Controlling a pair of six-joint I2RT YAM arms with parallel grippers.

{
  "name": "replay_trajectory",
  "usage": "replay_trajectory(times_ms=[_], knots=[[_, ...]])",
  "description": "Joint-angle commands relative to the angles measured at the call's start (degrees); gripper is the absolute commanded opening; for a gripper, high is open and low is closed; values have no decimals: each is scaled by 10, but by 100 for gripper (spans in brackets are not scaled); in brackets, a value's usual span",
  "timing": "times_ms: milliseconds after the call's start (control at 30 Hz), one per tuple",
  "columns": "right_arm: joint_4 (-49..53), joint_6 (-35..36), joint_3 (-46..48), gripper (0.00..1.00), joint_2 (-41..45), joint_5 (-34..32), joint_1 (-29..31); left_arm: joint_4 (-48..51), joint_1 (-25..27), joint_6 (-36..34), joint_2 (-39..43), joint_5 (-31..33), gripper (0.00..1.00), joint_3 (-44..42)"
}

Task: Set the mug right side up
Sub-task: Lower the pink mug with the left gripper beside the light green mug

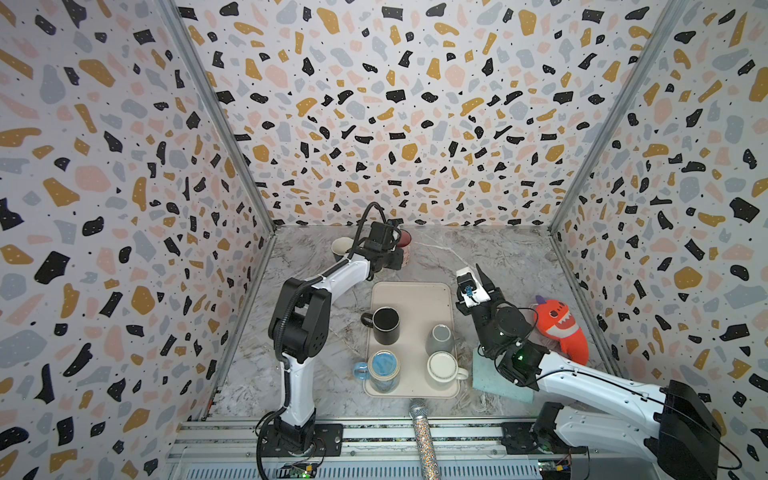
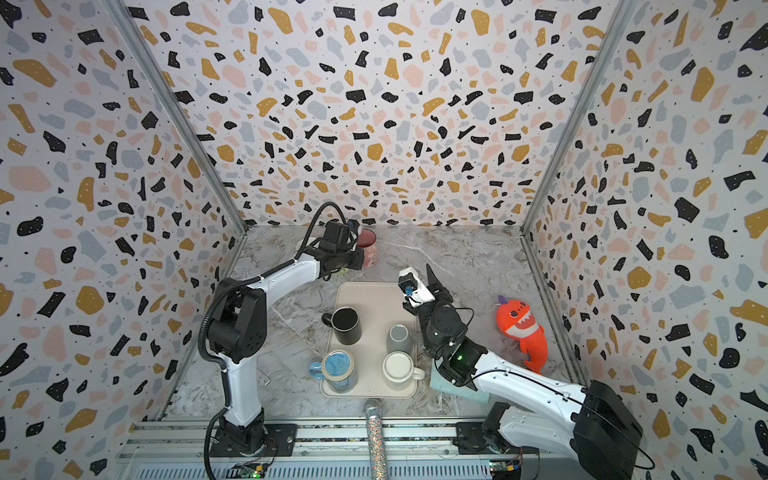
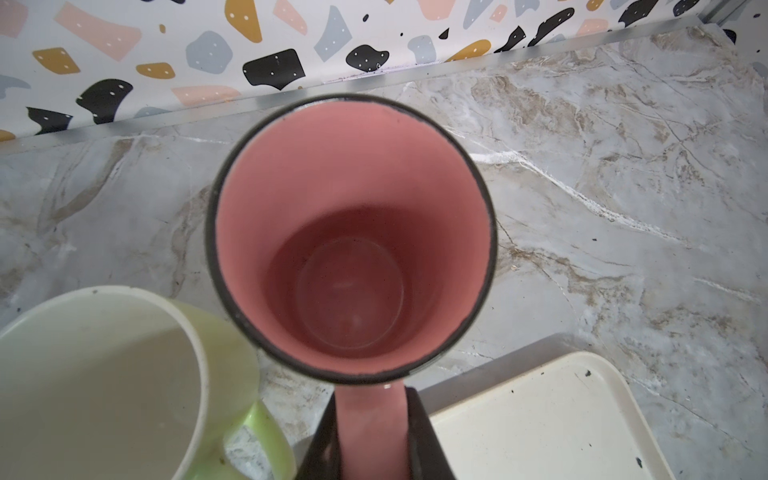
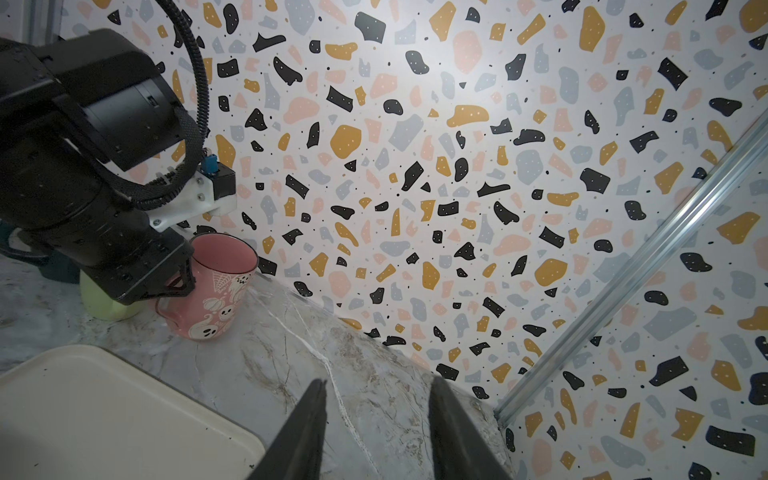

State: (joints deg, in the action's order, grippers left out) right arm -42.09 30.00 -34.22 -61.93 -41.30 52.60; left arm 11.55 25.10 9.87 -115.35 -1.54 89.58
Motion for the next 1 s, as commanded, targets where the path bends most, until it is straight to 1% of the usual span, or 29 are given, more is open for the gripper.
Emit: replay_trajectory(times_ms=[0, 367, 967], knots=[[-2, -11, -2, 42, 5, 3, -2, -85, -2, 6, 7, 19, 0, 12], [-1, -19, -2, 43, 2, 5, -4, -66, -2, 17, -4, 6, 0, 13], [1, -25, -1, 44, -1, 8, -5, -44, -3, 22, 1, -5, 0, -3]])
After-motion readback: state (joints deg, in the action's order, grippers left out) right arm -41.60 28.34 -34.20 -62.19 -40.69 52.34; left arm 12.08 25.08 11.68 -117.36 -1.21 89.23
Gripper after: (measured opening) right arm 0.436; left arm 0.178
